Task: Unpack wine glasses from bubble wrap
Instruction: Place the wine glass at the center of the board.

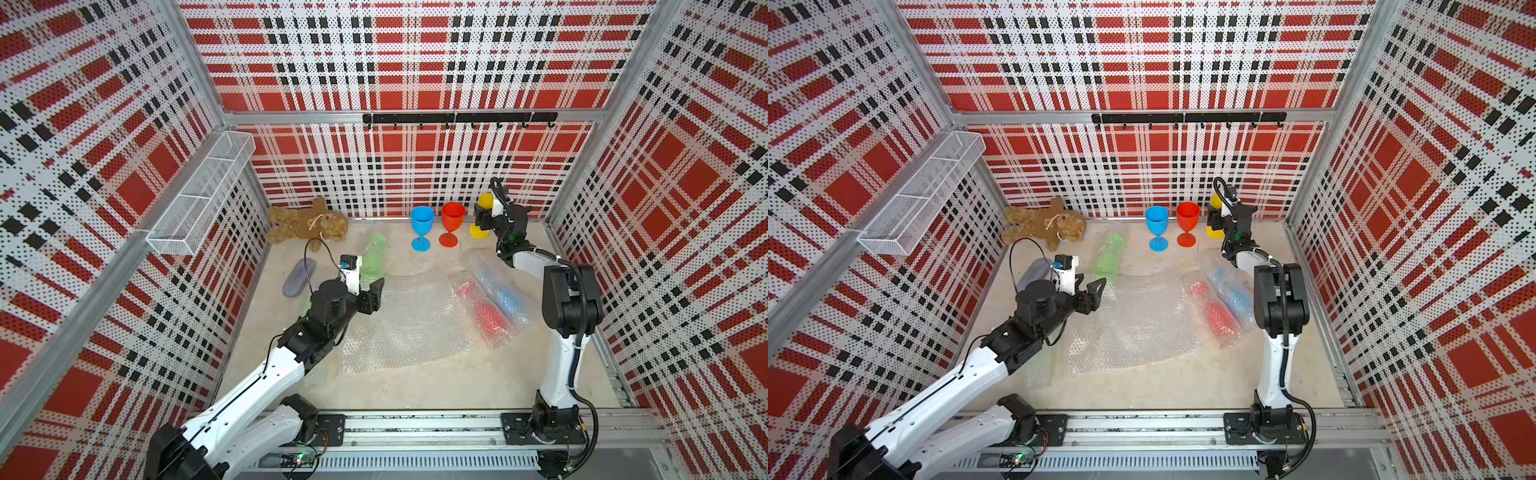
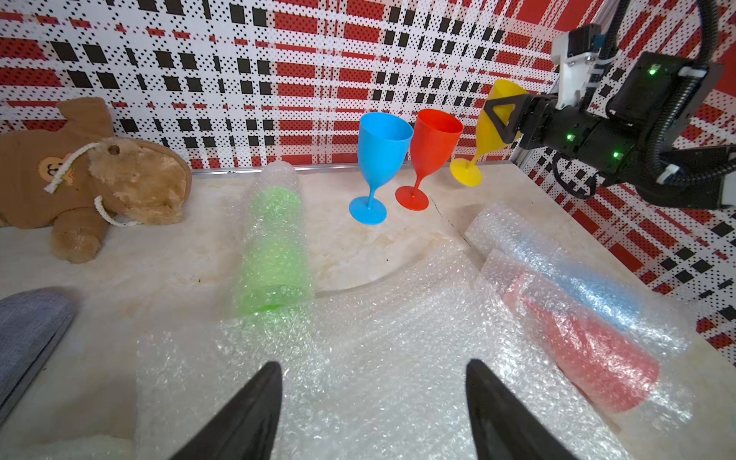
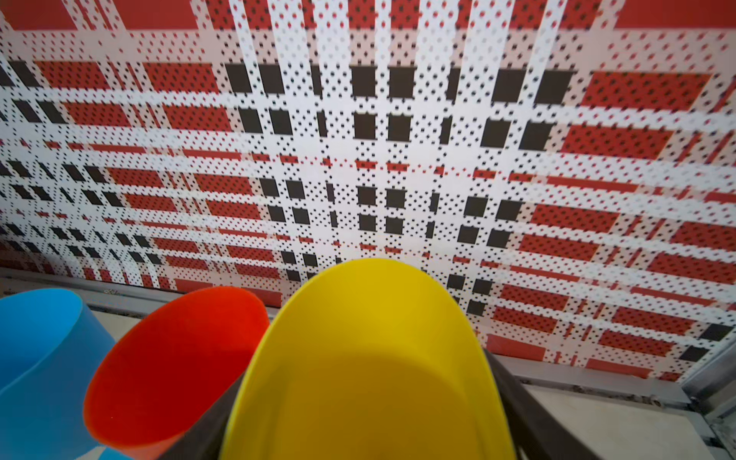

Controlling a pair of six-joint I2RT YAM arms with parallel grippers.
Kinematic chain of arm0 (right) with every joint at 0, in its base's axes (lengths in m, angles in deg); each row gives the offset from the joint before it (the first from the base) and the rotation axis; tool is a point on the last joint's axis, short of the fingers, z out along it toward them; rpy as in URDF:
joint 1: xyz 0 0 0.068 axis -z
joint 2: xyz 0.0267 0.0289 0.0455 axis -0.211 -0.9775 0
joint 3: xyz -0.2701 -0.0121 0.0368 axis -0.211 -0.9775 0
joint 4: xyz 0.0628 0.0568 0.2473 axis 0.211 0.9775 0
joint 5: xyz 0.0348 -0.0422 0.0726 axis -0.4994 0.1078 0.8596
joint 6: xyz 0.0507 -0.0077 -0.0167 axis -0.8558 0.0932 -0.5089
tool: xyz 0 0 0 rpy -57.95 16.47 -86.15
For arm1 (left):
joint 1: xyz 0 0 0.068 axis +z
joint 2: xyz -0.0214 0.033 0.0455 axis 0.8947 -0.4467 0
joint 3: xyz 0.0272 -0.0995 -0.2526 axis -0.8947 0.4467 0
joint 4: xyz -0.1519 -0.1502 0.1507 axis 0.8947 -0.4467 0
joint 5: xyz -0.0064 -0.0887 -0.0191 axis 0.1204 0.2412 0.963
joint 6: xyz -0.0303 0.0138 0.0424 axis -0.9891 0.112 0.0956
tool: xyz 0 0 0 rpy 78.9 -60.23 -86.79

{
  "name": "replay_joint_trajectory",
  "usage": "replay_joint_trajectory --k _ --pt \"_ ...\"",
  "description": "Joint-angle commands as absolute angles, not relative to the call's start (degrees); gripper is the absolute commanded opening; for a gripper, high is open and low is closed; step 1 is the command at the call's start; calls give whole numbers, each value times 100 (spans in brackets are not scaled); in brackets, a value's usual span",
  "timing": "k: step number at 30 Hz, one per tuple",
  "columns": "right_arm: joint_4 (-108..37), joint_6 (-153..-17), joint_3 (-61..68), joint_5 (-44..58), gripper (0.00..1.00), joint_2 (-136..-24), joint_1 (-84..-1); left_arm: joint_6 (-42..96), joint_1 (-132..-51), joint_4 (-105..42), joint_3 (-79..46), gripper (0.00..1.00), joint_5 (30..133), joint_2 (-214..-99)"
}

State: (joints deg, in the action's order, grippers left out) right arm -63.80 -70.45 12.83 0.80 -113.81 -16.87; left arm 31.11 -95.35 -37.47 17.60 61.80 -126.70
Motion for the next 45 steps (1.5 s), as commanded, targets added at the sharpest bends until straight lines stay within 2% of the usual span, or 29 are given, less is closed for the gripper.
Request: replay_joint_trajectory --k 1,35,45 --pt "-6152 -7115 1584 234 76 -11684 -1653 3074 -9458 -3565 1807 74 6299 -12676" --pt "-5579 -7088 2400 331 82 -12500 -1780 3076 -9445 -3552 1824 74 6329 -12707" --pt "-5478 -7057 2433 252 92 -12510 -1805 3078 -9432 -3561 1812 74 6368 -12721"
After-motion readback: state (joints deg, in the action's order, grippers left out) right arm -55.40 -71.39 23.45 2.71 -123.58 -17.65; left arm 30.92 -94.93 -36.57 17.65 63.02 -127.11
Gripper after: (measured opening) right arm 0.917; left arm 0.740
